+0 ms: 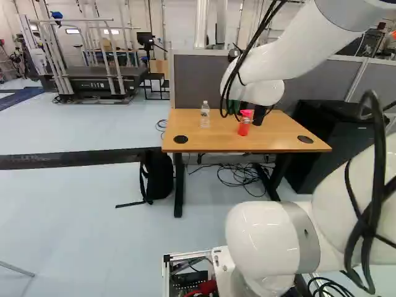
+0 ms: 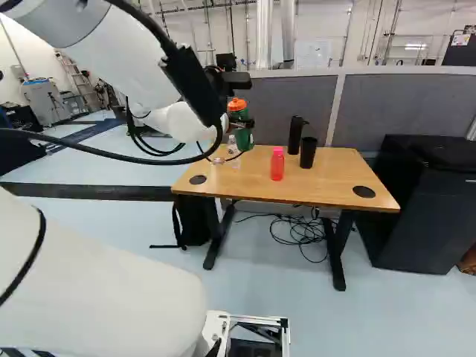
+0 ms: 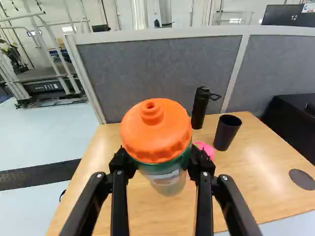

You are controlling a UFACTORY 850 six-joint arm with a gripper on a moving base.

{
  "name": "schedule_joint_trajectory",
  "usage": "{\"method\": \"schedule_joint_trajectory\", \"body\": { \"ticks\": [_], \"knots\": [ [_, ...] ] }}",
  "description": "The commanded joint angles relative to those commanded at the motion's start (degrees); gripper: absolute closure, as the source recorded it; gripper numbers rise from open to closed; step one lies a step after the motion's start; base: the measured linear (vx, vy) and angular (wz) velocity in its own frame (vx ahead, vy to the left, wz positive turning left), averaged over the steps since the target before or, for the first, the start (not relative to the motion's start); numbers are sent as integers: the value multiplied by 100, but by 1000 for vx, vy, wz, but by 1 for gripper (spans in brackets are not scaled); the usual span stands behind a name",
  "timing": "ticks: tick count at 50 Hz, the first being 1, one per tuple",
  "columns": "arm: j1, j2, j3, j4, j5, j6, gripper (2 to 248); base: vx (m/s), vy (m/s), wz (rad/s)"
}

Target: Pick up the green bottle from the table

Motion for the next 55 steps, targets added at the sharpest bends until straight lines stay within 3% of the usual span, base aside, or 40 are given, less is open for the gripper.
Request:
{"method": "schedule_joint_trajectory", "body": {
  "ticks": [28,55],
  "knots": [
    [85,-30,302,-62,288,0,128,0,0,0],
    [300,-106,1067,-220,1019,0,128,0,0,0]
  ]
}}
